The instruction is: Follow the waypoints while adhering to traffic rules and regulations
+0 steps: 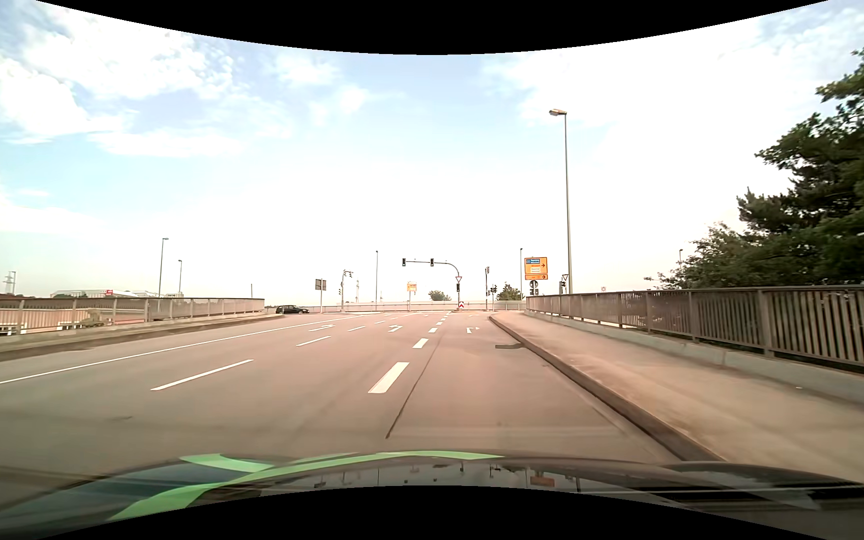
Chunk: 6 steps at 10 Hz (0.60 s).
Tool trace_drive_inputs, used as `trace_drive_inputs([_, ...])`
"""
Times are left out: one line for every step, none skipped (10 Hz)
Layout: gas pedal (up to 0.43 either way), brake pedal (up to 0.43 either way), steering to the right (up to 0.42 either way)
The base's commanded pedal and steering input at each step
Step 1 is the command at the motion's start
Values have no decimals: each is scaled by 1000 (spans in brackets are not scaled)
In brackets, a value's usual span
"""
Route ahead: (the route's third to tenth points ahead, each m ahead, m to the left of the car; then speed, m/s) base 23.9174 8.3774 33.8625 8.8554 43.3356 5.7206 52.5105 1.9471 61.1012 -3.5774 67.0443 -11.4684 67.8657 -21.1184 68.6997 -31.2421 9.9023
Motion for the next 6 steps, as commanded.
trace_drive_inputs([110, 0, -6])
trace_drive_inputs([110, 0, -6])
trace_drive_inputs([110, 0, -6])
trace_drive_inputs([110, 0, -5])
trace_drive_inputs([110, 0, -4])
trace_drive_inputs([110, 0, -4])
